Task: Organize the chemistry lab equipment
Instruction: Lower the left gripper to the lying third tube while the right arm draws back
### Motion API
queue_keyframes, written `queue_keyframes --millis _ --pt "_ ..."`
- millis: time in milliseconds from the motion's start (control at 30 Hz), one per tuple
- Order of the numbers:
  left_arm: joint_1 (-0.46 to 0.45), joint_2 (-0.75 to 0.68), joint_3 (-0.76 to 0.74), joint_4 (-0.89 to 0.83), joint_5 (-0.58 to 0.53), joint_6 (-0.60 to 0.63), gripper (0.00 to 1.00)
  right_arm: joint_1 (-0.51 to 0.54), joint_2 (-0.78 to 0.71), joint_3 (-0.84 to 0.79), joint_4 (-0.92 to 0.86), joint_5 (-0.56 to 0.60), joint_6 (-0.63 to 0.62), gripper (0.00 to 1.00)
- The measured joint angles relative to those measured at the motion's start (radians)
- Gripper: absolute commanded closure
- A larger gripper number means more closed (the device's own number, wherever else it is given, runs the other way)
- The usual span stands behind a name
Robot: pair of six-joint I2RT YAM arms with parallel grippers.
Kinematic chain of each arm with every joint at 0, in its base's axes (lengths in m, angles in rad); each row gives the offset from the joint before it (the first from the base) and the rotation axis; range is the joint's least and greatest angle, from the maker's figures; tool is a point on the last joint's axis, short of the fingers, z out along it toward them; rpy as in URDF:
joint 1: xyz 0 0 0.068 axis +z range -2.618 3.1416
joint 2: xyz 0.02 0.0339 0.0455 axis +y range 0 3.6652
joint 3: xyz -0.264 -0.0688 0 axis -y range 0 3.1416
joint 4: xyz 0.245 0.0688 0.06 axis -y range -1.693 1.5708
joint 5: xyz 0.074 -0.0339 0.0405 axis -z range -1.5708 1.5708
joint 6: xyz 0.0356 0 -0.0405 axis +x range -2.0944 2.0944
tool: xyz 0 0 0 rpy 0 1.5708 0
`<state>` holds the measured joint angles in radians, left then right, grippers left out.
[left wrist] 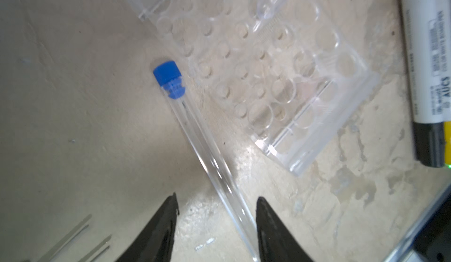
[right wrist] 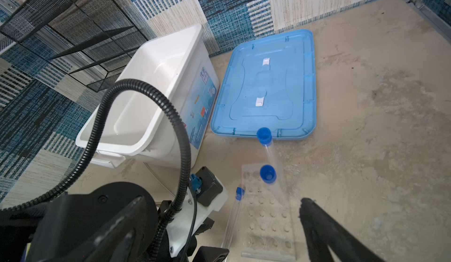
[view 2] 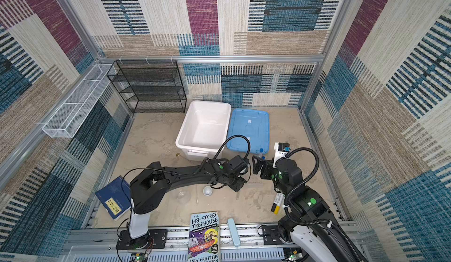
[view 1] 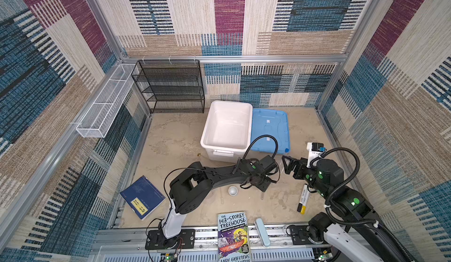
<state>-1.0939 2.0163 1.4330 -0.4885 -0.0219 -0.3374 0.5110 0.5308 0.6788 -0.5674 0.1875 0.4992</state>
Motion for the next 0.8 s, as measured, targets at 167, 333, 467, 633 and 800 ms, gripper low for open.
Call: queue_keyframes --millis 167,333,467,633,800 --pt "-0.008 0.005 0.005 -0.050 -0.002 0.000 0.56 0.000 0.000 -0.001 -0.005 0.007 0.000 0.01" --pt "-0.008 0.008 0.009 -0.069 0.006 0.000 0.56 0.000 0.013 -0.006 -0.006 0.013 0.000 0.01" --pt "-0.010 0.007 0.009 -0.078 0.029 -0.001 0.56 0.000 0.013 -0.013 -0.006 0.023 0.000 0.01" --pt "-0.010 -0.003 0.012 -0.082 0.036 -0.009 0.53 0.000 0.012 -0.015 -0.006 0.025 0.000 0.01" --pt "-0.011 0.009 0.029 -0.086 0.058 -0.012 0.53 0.000 0.015 -0.016 -0.005 0.025 0.000 0.01"
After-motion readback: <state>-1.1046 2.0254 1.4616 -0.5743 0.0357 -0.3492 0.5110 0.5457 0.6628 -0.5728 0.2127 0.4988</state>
